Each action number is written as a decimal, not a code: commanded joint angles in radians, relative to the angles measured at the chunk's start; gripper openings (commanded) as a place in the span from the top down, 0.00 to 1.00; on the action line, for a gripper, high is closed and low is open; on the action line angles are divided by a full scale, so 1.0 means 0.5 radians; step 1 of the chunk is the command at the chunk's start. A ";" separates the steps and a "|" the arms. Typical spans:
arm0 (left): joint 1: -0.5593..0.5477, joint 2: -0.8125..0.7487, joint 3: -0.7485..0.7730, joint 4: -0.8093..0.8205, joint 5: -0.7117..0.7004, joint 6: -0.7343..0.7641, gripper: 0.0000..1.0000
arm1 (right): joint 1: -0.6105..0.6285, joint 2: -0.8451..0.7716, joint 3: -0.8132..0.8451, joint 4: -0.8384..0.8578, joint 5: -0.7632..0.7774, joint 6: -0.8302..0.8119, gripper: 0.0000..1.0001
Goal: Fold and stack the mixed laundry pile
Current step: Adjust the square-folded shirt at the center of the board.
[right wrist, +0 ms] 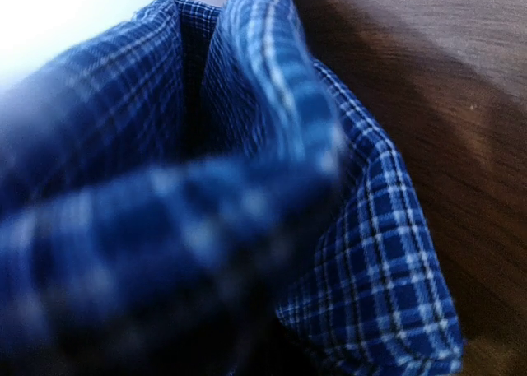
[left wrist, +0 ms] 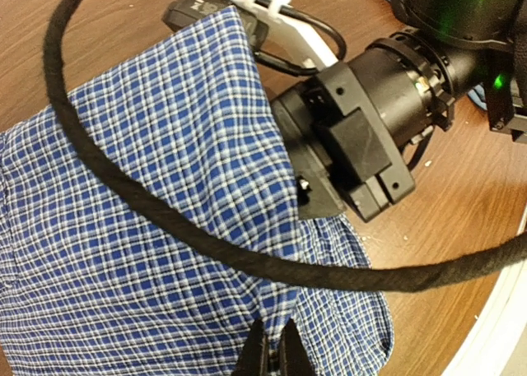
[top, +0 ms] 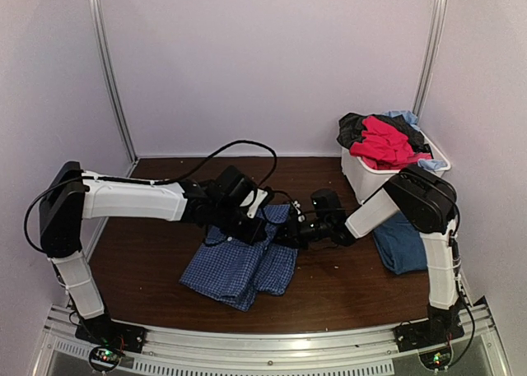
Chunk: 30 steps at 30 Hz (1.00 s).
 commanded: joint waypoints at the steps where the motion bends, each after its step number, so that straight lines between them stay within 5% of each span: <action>1: -0.014 -0.042 0.046 0.124 0.124 -0.036 1.00 | 0.027 0.167 -0.048 -0.127 0.107 -0.040 1.00; 11: 0.023 0.143 -0.059 0.438 0.264 -0.386 1.00 | 0.022 0.080 -0.094 -0.051 0.091 -0.024 1.00; 21: 0.058 0.006 -0.223 0.560 0.371 -0.278 0.57 | -0.166 -0.397 -0.268 -0.616 0.173 -0.425 0.81; 30: 0.218 -0.371 -0.383 0.396 0.210 -0.140 0.44 | -0.280 -0.963 -0.333 -1.213 0.384 -0.840 0.77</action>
